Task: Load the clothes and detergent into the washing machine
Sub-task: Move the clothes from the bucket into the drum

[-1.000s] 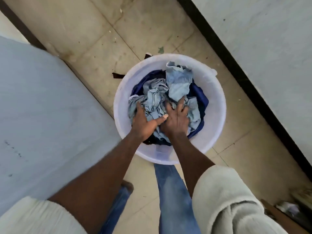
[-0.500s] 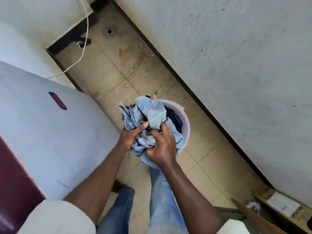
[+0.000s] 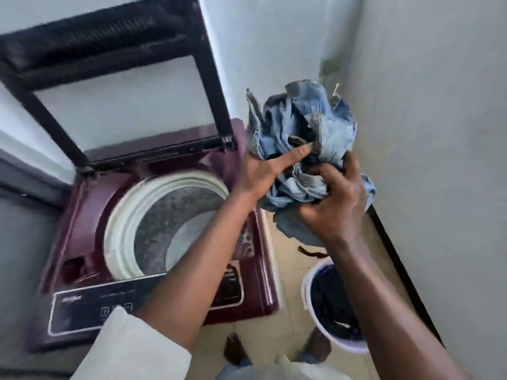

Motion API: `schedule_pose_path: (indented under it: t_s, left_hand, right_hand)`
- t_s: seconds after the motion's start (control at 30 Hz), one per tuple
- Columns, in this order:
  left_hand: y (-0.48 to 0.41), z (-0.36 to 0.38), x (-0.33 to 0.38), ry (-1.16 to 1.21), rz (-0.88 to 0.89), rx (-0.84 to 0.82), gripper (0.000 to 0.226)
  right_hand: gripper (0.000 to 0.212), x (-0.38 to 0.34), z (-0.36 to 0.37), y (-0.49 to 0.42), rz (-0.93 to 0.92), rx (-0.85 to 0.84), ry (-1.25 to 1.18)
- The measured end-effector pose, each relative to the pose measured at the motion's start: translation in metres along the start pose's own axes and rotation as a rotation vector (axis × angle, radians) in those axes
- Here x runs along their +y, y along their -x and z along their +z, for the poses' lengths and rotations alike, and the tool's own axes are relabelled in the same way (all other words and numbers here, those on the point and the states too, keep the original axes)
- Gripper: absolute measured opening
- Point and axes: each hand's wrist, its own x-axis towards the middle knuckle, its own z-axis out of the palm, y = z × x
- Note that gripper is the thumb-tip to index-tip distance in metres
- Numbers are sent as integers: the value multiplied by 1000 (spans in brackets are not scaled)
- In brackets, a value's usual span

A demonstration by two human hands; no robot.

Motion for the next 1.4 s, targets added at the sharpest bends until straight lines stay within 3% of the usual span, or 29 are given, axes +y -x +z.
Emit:
schedule_pose_path:
  t_s: [0.13, 0.23, 0.37, 0.43, 0.53, 0.63, 0.73, 0.8, 0.93, 1.03, 1.1, 1.17, 1.27, 1.4]
  left_hand:
    - [13, -107, 75, -36, 149, 152, 39]
    - [25, -181, 89, -73, 113, 260, 43]
    - [46, -265, 58, -232, -126, 313, 52]
    - [58, -295, 25, -348, -365, 350, 74]
    - [74, -326, -40, -365, -656, 205, 93]
    - [84, -330, -75, -370, -799, 204, 77]
    - [80, -331, -83, -431, -761, 206, 50]
    - [70, -322, -79, -436, -708, 165, 33]
    - [43, -276, -71, -489, -507, 91, 29]
    - [24, -209, -67, -510, -353, 19, 13]
    - [15, -153, -67, -503, -282, -49, 14]
    - [11, -97, -68, -489, -228, -124, 12]
    - [14, -12, -79, -478, -226, -308, 12]
    - [34, 77, -124, -485, -395, -492, 23]
  right_hand:
    - [34, -100, 60, -22, -171, -24, -130]
    - [37, -148, 111, -18, -225, -125, -182]
    - [47, -164, 182, 8, -221, -388, -85]
    - [49, -155, 212, 24, -159, -601, 60]
    - [34, -135, 243, 48, -27, -789, 218]
    - [21, -119, 247, 58, 82, -863, 261]
    - [13, -116, 246, 66, 136, -884, 296]
    - [14, -112, 238, 67, 155, -859, 299]
    - [24, -103, 210, 60, 205, -813, 291]
    - [28, -85, 176, 52, 194, -730, 275]
    - [23, -63, 148, 47, 245, -657, 264]
    - [32, -36, 116, 45, 323, -584, 264]
    - [48, 18, 58, 51, 445, -469, 266]
    - [47, 99, -11, 85, 688, -399, 273]
